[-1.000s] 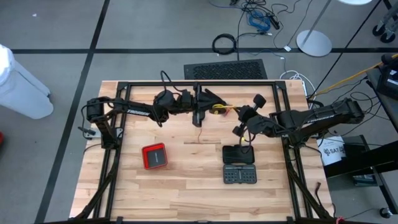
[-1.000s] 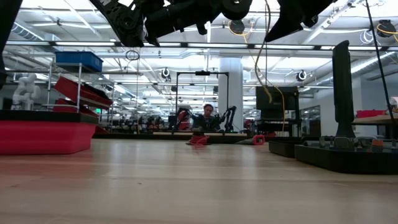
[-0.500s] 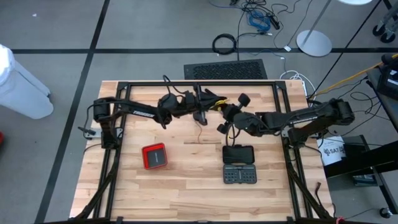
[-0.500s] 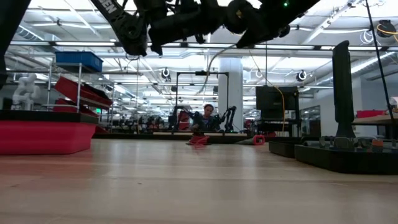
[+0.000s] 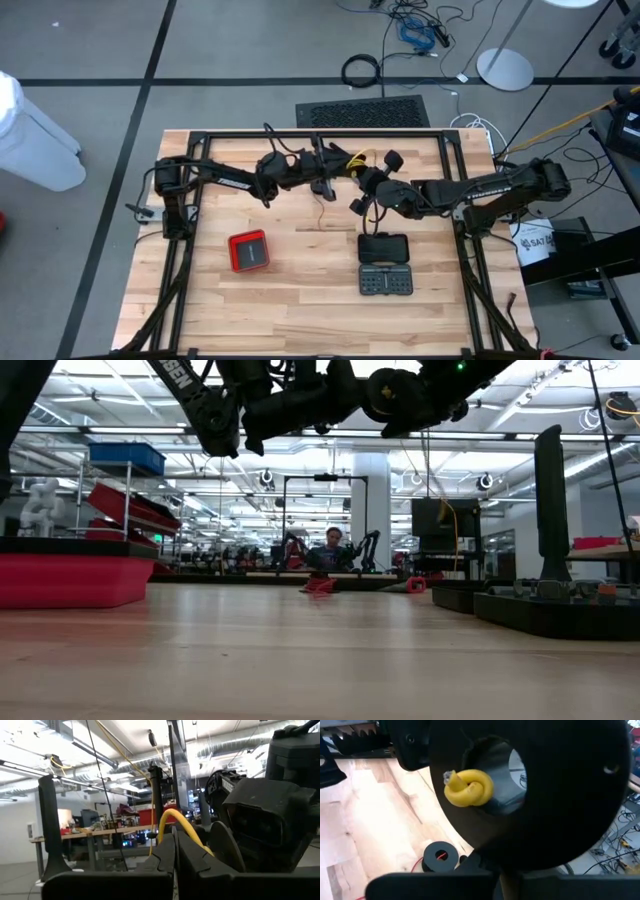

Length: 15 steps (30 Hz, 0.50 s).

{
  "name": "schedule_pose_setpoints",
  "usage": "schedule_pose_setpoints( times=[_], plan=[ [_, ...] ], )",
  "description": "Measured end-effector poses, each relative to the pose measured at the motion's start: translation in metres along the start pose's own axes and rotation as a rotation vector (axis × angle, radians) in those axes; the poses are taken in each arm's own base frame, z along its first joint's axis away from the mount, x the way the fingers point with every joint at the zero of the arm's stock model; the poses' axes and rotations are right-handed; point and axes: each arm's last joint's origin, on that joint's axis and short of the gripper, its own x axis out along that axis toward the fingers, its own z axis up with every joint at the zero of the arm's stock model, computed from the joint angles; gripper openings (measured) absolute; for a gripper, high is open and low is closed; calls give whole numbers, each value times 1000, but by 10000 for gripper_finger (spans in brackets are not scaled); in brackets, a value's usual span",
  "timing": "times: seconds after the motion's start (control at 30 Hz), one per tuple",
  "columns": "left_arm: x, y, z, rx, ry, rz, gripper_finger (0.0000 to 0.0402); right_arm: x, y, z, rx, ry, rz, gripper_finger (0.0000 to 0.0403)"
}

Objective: Coil cords
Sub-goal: Coil the yellow wire onto the spool

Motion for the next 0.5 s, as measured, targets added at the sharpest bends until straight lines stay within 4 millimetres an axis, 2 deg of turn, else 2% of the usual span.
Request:
schedule_pose_setpoints(
  times=[0.17, 0.37, 0.5],
  plan=[
    [0, 1, -5, 0, 35, 2, 6, -4, 3, -10, -55, 76, 29, 0],
    [-1, 1, -7, -1, 53, 0, 6, -26, 7, -29, -128, 213, 69, 5],
    [-1, 1, -7, -3, 52, 1, 6, -40, 5, -36, -125, 260, 48, 28]
  ],
)
